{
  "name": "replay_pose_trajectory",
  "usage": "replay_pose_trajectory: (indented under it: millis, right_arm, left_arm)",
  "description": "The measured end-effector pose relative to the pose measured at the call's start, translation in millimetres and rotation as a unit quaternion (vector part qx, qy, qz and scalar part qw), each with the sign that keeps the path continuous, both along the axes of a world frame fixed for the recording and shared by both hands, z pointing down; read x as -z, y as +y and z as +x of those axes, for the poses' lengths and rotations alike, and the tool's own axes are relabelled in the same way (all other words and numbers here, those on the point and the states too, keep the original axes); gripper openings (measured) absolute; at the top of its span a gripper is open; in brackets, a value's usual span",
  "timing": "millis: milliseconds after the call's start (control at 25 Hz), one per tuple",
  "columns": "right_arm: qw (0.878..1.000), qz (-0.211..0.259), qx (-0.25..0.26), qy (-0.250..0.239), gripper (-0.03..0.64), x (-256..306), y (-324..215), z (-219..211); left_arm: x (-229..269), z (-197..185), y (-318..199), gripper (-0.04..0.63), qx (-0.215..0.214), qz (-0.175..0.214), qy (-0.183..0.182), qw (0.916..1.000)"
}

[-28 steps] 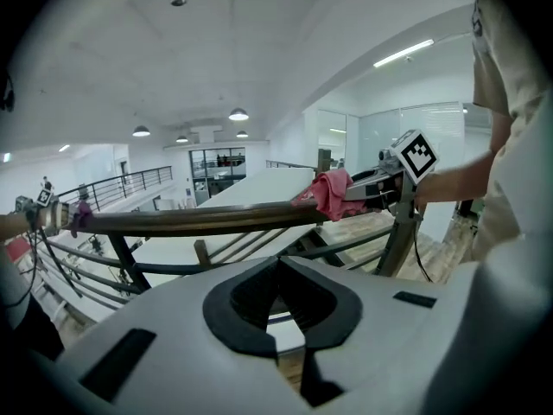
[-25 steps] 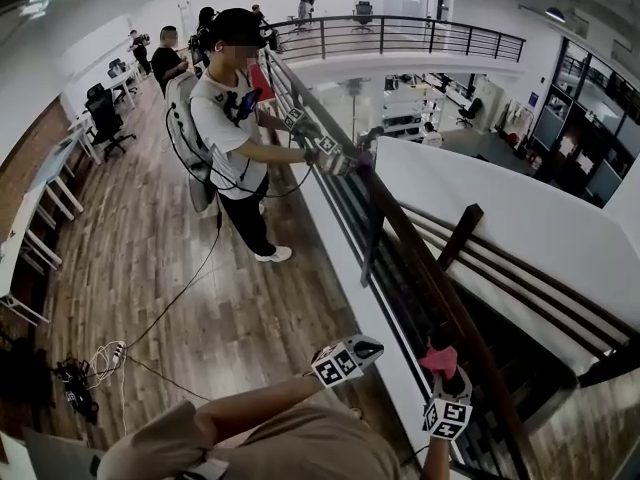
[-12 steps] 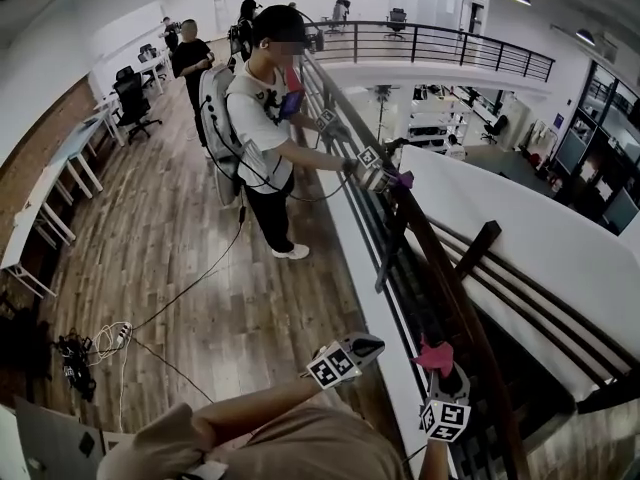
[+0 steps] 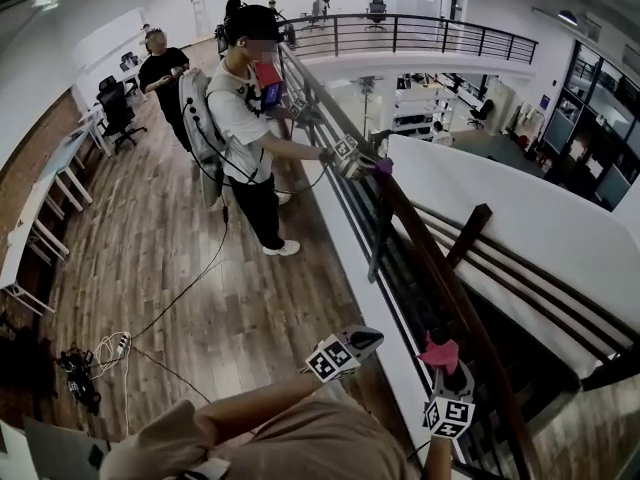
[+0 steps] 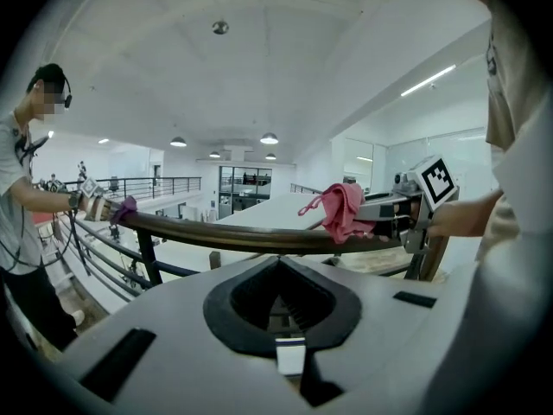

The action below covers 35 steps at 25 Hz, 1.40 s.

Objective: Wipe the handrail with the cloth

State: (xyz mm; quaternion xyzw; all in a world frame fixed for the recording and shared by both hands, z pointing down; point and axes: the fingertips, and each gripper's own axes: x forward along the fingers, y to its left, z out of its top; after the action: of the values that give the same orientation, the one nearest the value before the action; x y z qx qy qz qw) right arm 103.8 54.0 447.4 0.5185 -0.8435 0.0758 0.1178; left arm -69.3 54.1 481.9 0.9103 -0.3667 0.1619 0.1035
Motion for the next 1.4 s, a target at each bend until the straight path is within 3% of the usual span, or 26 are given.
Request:
replay_pose_trajectory:
  millis: [160,520,880,1400]
  right_arm:
    - [1.000,-0.009,-0.021,-0.005,0.138,-12.5,6.8,15.9]
    - [0.998,-0.016,-0.056,-0.016,0.138,-15.7,10.0,56.8]
    - [0.998,-0.005,-0.060,-0.022,0.138,-15.5,-3.2,62.2]
    - [0.998,-0.026,-0.059,-0.010,0.138,-38.1,-26.3,56.8]
  left_arm:
    - [2.3,13.3,-7.7,0.017,-0.007,-0.008,0.024,0.9997]
    - [11.2,49.0,-17.3,0.017,-0.030,-0.021,0.033,0.9988]
    - [16.1,67.2,-25.8,0.017,-0.040,-0.021,0.043,0.9980]
    - [3.5,48.1,-52.3,0.017,-0.033,-0.031,0.039,0.9982]
